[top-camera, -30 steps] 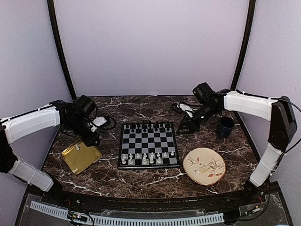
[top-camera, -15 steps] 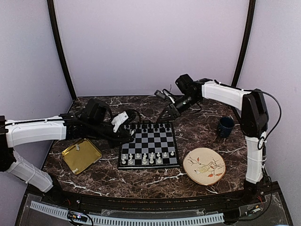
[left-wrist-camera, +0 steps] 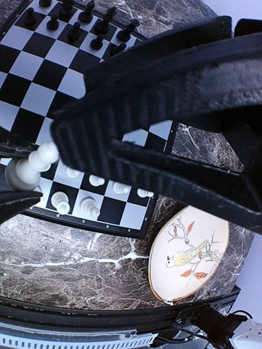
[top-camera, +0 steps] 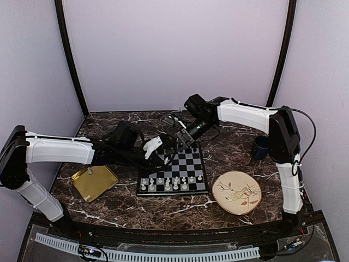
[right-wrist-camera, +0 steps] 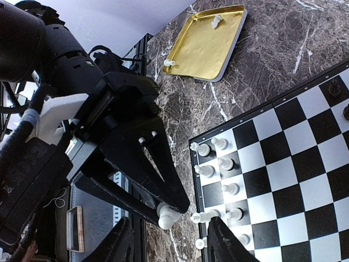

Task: Set up the chess pieces on the board
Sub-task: Pass from the left arm to the right

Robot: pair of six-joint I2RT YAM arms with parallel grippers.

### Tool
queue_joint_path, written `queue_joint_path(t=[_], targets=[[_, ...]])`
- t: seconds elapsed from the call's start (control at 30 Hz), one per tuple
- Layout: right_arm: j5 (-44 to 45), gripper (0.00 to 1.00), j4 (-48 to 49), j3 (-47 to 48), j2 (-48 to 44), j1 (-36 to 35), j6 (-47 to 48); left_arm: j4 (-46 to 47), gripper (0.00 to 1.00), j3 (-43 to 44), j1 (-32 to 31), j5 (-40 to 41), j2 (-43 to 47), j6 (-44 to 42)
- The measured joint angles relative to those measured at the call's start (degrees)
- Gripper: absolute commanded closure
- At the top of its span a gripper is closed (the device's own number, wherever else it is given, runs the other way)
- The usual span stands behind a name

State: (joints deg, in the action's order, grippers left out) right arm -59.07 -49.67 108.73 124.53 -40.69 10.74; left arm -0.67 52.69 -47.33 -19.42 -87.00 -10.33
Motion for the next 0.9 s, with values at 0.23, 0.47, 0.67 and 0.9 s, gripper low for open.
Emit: queue_joint_path(t=[0.23, 0.47, 0.67, 0.9], targets=[[-0.87, 0.57, -0.52, 0.13, 1.73, -0.33, -0.48, 1.27, 0.87, 0.02, -0.22, -0.22, 0.0, 0.02], [-1.81, 0.67, -1.22, 0.11, 2.01, -1.4, 0.26, 1.27, 0.87, 0.11, -0.31, 0.33, 0.0, 0.0], [-2.49, 0.77, -1.36, 0.11, 2.01, -2.03, 0.81, 1.27, 0.87, 0.09, -0.48, 0.39, 0.0, 0.04], [-2.73, 0.87, -1.46, 0.11, 2.03, -2.56, 0.96, 1.25, 0.87, 0.09, -0.59, 0.42, 0.0, 0.24]])
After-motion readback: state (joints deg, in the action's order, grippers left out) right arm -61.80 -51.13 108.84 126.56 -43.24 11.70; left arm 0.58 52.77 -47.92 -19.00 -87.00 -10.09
